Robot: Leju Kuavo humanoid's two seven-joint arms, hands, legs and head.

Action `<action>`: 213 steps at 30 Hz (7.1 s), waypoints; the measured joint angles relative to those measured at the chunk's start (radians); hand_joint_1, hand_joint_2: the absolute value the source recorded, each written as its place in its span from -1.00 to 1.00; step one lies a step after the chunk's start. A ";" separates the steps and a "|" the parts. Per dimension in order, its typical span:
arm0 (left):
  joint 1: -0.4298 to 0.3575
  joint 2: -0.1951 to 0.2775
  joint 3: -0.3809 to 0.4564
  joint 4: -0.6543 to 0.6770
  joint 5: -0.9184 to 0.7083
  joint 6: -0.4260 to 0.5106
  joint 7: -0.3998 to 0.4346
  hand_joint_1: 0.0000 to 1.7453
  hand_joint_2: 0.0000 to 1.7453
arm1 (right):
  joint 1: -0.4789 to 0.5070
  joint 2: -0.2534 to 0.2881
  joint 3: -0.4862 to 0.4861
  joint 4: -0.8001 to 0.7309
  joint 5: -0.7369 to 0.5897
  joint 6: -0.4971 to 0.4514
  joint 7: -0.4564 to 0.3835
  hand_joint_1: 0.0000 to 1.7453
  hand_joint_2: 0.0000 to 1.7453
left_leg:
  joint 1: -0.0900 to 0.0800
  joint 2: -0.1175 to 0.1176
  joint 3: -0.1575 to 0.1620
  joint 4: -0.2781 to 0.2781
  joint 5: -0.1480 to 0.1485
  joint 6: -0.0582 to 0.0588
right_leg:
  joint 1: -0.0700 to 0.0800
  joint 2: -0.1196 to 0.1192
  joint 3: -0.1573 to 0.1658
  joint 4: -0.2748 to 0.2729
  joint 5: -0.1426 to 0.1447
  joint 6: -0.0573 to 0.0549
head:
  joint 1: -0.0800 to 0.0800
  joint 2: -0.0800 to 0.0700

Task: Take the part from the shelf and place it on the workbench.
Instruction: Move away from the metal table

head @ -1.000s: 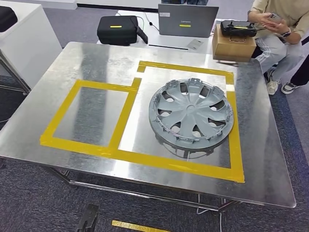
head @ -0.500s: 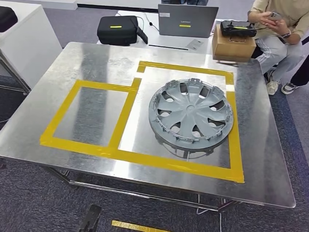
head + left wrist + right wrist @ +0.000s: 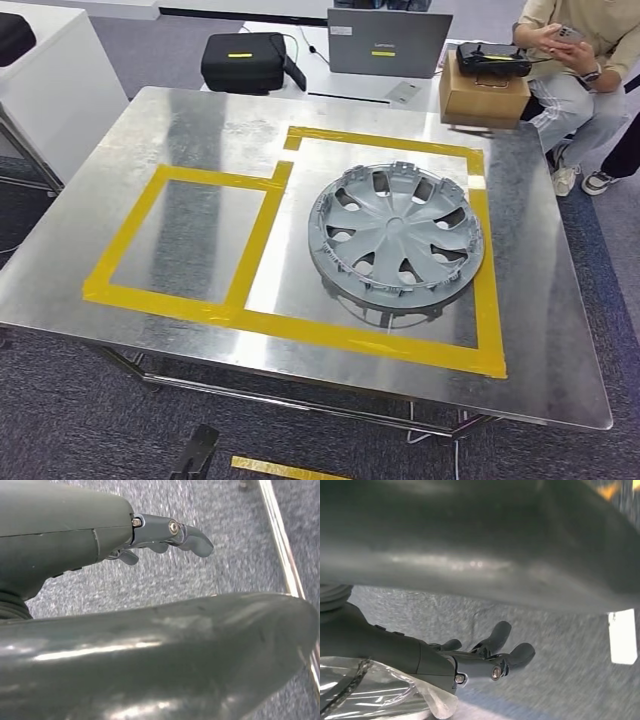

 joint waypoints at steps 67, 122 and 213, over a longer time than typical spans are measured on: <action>0.008 -0.011 0.021 0.009 0.036 -0.029 0.057 -1.00 -1.00 | -0.015 0.014 0.088 0.045 0.027 0.026 0.000 -1.00 -1.00 | 0.012 0.014 0.062 -0.050 -0.010 0.011 | -0.003 0.003 -0.122 0.177 -0.045 0.011 | -0.005 0.000; 0.002 -0.013 0.045 0.010 0.044 -0.012 0.053 -1.00 -1.00 | -0.026 -0.001 0.090 0.048 0.007 0.027 -0.001 -1.00 -1.00 | 0.013 0.018 0.098 -0.063 -0.026 0.009 | -0.005 0.001 -0.099 0.073 0.030 0.010 | -0.018 0.000; 0.007 -0.002 0.073 0.010 0.065 0.013 0.035 -1.00 -1.00 | -0.032 -0.006 0.120 0.058 0.007 0.039 0.011 -1.00 -1.00 | 0.010 0.019 0.090 -0.059 -0.020 0.004 | 0.001 0.000 -0.072 0.035 0.051 0.000 | -0.044 0.000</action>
